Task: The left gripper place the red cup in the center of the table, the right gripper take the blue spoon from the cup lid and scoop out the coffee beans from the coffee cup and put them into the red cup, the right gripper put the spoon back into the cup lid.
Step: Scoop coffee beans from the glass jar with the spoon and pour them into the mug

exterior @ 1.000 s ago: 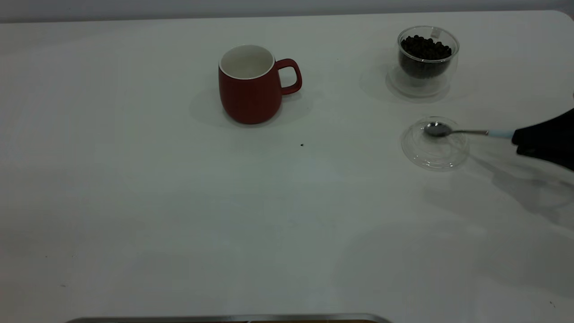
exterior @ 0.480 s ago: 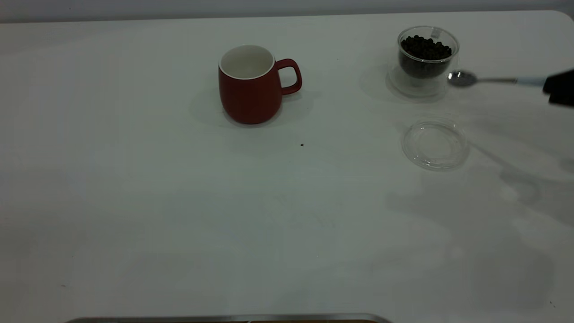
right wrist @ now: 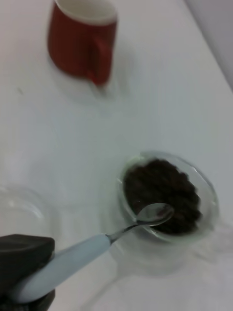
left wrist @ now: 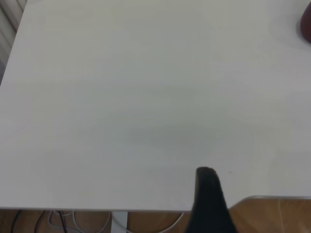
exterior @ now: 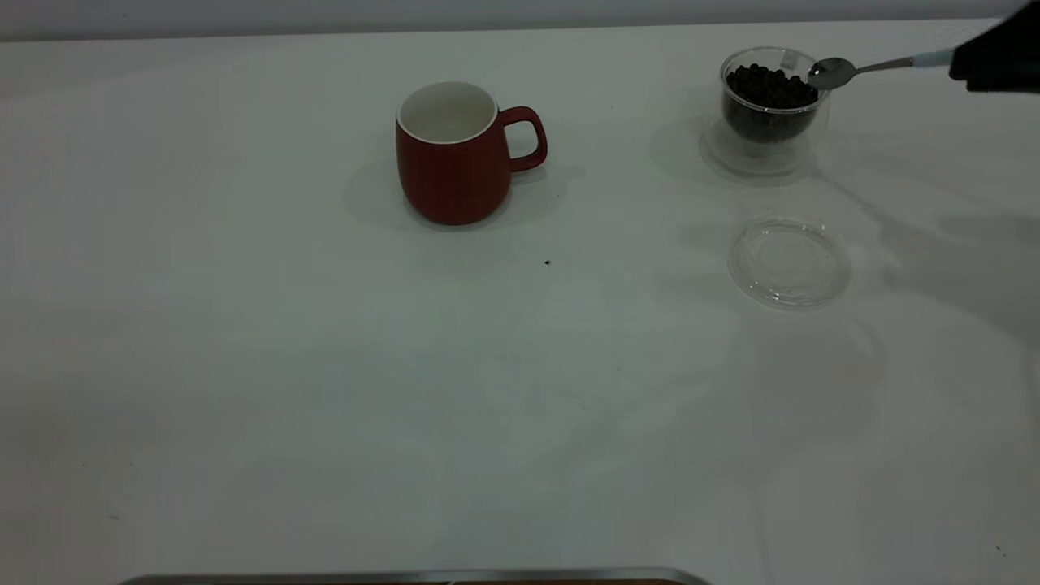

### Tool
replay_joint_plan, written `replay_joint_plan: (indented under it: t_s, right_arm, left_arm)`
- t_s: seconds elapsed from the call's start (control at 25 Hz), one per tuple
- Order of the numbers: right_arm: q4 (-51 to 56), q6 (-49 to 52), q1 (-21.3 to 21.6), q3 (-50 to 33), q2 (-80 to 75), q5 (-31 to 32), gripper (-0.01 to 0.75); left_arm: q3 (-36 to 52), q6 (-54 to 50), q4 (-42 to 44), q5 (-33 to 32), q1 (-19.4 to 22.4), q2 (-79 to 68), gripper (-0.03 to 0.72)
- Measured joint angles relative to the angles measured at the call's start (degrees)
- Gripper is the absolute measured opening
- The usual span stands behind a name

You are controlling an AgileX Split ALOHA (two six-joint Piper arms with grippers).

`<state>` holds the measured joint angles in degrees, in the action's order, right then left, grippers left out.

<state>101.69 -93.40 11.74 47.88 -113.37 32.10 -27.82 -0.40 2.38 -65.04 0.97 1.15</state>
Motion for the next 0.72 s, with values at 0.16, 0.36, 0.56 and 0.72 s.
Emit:
replay_joint_plan:
  t_s: [0.16,0.36,0.56,0.72]
  right_arm:
    - [0.0,2.2,-2.8,3.5,-0.9,-5.0,0.114]
    - [0.0,4.9,-3.3,6.8,-4.7,-5.9,0.114]
    - [0.0,5.6,-3.3,7.3,-6.5,-6.0,0.114]
    - [0.0,6.1,-3.5,7.4,-6.7,-5.8,0.114]
  left_arm:
    - [0.0,0.0,0.0,0.0,0.0,0.0,0.587]
    - [0.0,0.0,0.0,0.0,0.0,0.0,0.587]
    - [0.0,0.0,0.0,0.0,0.0,0.0,0.587]
    - [0.0,0.0,0.0,0.0,0.0,0.0,0.587]
